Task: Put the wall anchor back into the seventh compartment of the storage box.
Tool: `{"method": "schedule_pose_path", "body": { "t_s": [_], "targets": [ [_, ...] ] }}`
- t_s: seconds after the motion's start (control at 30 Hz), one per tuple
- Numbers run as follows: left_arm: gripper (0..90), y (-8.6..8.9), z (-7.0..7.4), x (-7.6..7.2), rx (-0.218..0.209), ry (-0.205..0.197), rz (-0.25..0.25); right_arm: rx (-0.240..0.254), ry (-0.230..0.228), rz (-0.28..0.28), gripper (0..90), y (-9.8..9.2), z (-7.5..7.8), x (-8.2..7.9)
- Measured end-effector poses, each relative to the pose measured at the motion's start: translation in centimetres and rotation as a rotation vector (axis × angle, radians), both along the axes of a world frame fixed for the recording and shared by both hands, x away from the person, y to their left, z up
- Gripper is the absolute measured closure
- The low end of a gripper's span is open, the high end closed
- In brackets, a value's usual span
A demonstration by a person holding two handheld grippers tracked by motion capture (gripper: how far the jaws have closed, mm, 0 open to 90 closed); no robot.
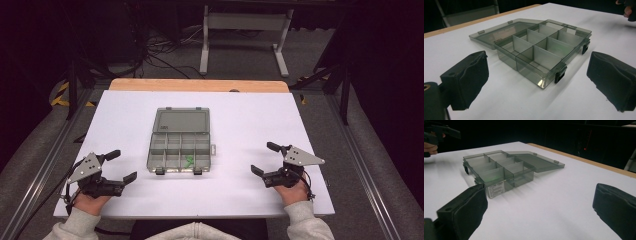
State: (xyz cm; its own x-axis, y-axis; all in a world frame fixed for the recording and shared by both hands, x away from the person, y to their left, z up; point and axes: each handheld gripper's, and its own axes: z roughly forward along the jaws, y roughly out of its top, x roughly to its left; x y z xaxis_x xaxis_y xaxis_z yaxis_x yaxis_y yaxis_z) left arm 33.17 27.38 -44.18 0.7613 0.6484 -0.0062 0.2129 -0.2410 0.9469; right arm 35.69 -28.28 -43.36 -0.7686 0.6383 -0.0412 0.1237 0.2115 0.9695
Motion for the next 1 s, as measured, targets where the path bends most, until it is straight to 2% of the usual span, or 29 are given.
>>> {"method": "schedule_pose_path", "body": {
  "t_s": [0.1, 0.33, 0.53, 0.73, 0.9, 1.0],
  "targets": [
    [4.6, 0.0, 0.0, 0.0, -0.003, -0.003, 0.004, 0.002, 0.006, -0.007, 0.0, -0.1, -0.2, 0.2],
    [4.4, 0.1, -0.5, 0.4, -0.009, 0.025, 0.007, 0.000, 0.024, -0.031, 0.0, -0.3, -0.9, 0.5],
    [4.9, 0.1, -0.8, 0.6, -0.009, 0.035, 0.007, 0.000, 0.034, -0.025, 0.0, -0.2, -1.1, 0.7],
    [4.9, 0.2, -0.8, 0.7, -0.008, 0.037, 0.005, -0.024, 0.031, -0.029, 0.0, 0.1, -1.3, 0.7],
    [4.8, 0.2, -0.9, 0.7, -0.019, 0.036, 0.007, -0.061, 0.039, -0.057, 0.3, 0.1, -1.4, 0.9],
    [4.7, 0.2, -0.8, 0.7, -0.013, 0.037, 0.005, -0.058, 0.039, -0.059, 0.3, 0.1, -1.4, 1.0]
  ]
}}
